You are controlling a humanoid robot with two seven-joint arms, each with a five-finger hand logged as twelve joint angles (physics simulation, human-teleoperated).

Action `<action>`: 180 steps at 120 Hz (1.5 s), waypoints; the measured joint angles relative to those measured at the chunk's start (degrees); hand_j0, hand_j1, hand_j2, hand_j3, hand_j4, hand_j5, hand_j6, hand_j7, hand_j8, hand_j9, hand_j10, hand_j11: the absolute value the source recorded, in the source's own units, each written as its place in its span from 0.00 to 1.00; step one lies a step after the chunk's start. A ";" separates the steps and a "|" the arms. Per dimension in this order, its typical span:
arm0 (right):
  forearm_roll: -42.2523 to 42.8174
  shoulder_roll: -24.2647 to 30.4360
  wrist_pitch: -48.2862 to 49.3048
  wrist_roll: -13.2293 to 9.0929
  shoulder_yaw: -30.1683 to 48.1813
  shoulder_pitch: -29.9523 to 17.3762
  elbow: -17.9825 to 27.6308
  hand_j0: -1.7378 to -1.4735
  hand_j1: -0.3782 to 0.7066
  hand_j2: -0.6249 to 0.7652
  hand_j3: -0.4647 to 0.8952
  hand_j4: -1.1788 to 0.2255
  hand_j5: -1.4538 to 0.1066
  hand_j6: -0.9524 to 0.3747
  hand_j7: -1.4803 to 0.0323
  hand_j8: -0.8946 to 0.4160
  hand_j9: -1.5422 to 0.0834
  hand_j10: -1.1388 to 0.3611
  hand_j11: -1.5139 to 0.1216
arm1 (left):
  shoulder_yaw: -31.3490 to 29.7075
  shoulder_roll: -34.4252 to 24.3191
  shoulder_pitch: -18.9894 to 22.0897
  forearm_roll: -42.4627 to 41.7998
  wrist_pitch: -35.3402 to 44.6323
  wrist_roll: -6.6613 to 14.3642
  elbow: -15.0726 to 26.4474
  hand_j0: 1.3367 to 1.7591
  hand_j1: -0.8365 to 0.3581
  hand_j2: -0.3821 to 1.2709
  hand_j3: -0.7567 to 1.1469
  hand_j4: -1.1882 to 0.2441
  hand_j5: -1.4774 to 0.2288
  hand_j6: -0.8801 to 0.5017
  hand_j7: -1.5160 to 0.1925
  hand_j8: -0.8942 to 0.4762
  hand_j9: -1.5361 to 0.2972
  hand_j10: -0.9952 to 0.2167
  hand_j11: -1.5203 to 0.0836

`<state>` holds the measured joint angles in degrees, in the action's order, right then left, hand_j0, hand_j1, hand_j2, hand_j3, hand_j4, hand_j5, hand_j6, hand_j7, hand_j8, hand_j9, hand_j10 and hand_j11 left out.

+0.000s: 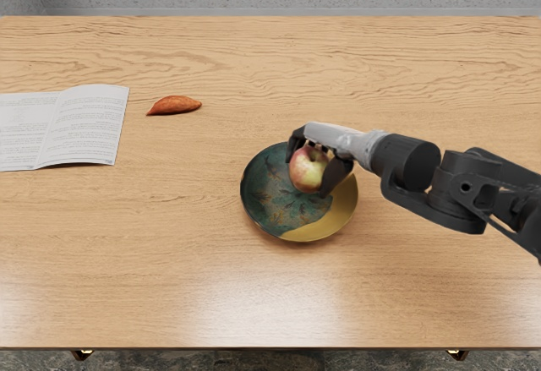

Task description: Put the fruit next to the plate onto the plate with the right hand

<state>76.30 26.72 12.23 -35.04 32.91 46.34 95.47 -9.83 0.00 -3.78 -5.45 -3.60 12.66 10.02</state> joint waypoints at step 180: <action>-24.79 9.99 20.24 0.04 15.39 -0.71 -0.14 0.30 0.05 0.45 0.34 0.83 0.91 0.70 0.96 0.67 0.93 0.75 0.91 | 0.00 0.00 0.00 0.00 0.00 0.00 0.00 0.76 0.99 0.23 0.40 0.83 0.87 0.64 0.89 0.65 0.84 0.82 0.95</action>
<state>51.50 36.71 32.47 -35.00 48.31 45.63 95.33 -9.83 0.00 -3.78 -5.45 -3.60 12.66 10.02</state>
